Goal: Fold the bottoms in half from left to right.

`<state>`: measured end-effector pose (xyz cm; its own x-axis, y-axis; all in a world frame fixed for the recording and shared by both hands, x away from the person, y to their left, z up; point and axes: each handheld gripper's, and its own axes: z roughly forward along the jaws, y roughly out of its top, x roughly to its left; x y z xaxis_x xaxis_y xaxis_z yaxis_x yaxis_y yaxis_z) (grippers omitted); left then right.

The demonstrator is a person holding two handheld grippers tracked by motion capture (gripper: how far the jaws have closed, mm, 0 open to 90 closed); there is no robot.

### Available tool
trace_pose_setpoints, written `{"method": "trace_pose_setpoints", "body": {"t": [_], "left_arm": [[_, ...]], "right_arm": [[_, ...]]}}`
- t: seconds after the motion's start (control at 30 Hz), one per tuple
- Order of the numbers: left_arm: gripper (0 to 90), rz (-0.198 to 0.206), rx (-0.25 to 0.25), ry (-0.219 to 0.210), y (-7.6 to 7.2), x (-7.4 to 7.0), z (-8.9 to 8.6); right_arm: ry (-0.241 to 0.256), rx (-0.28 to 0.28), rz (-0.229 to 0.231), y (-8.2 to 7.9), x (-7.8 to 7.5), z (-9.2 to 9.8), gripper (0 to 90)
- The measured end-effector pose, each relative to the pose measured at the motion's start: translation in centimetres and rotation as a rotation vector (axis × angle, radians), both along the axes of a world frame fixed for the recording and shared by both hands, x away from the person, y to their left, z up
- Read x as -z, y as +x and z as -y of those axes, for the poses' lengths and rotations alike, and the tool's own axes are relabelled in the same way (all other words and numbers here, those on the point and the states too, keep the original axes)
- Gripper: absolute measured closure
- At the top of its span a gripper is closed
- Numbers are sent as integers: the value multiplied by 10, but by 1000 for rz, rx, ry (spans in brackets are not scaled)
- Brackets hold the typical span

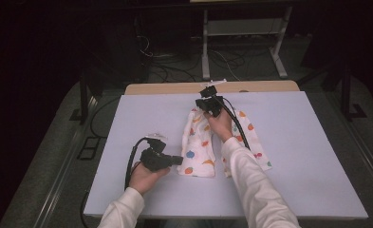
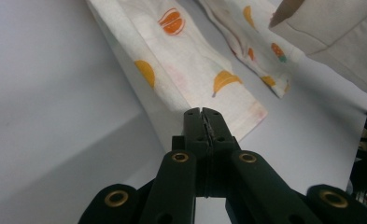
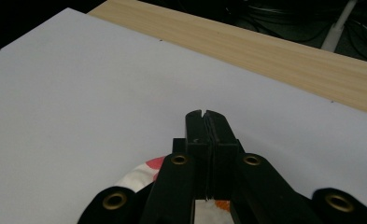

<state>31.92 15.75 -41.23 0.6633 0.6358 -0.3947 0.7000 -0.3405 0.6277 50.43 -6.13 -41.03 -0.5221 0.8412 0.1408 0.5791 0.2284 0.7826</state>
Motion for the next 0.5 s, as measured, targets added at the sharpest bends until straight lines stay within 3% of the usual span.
{"method": "trace_pose_setpoints", "body": {"t": [0.5], "left_arm": [[896,30,48,-4,2,-13,23]], "right_arm": [[50,32,-12,2,-6,24,875]]}}
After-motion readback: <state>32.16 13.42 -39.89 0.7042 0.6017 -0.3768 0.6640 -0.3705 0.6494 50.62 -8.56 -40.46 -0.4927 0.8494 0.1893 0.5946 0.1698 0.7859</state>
